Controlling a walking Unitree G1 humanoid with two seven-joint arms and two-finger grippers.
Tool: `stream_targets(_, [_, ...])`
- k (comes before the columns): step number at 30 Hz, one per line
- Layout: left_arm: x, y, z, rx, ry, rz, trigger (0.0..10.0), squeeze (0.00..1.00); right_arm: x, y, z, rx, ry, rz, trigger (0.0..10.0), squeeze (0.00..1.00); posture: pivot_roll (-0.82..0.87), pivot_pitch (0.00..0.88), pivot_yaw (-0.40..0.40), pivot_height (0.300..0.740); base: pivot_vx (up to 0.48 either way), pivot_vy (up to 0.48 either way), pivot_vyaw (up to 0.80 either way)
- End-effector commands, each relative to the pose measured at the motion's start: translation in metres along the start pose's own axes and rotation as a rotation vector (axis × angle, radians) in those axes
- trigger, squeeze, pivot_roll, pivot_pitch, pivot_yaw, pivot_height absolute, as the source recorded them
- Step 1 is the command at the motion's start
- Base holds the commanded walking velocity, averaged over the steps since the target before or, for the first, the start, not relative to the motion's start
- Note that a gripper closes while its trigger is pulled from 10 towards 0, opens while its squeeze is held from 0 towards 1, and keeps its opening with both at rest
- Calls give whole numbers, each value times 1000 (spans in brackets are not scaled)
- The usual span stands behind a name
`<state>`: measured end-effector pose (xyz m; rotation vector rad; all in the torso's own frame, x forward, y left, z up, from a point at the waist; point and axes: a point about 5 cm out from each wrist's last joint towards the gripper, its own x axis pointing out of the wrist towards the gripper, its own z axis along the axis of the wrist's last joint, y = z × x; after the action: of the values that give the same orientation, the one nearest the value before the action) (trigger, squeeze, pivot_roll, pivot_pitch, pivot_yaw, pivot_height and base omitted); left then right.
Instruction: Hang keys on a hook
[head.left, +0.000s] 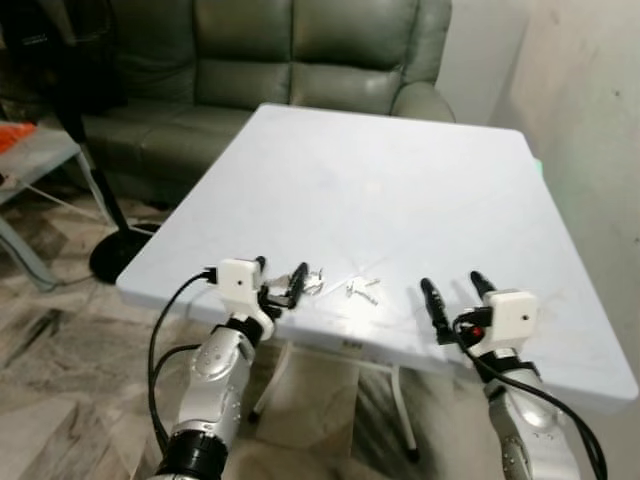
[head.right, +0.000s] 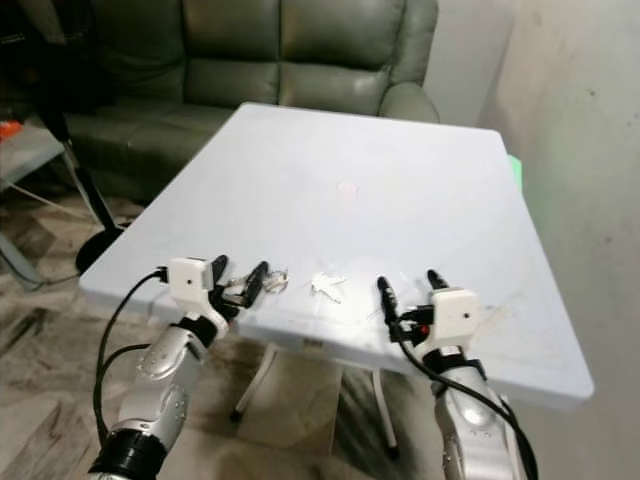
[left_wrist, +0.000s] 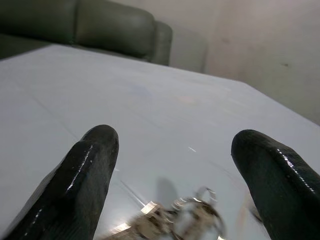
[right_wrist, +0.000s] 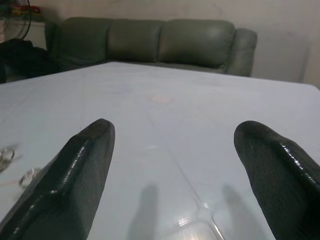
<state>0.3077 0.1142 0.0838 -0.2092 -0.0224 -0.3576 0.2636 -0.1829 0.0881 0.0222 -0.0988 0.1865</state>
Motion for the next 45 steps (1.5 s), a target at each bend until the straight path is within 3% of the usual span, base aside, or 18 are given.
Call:
stream_targets(1, [-3, 4, 0, 8, -1, 17, 10000, 0, 4, 5, 0, -15, 15, 37, 10000, 0, -33, 0, -34, 740, 0, 0, 0])
stream_targets(7, [-4, 0, -2, 12, -1, 7, 10000, 0, 7, 7, -2, -41, 39, 102, 10000, 0, -32, 0, -36, 740, 0, 0, 0])
stream_targets(15, [-10, -11, -6, 17, 2, -46, 10000, 0, 28, 8, 4, -94, 66, 225, 10000, 0, -27, 0, -44, 740, 0, 0, 0])
stream_targets(21, [-19, -20, -11, -6, 10, -65, 10000, 0, 48, 20, 9, -129, 71, 348, 10000, 0, -21, 10, -54, 740, 0, 0, 0])
stream_targets(26, [-22, -24, -13, -14, 12, -63, 10000, 0, 56, 26, 8, -128, 85, 394, 10000, 0, -12, 20, -66, 740, 0, 0, 0])
stream_targets(32, [-26, -29, -14, -27, 13, -57, 10000, 0, 58, 32, -2, -129, 144, 460, 10000, 0, -3, 32, -84, 740, 0, 0, 0])
stream_targets(45, [-32, -32, -15, -39, 21, -42, 10000, 0, 40, 45, -22, -85, 224, 568, 10000, 0, 5, 42, -102, 740, 0, 0, 0])
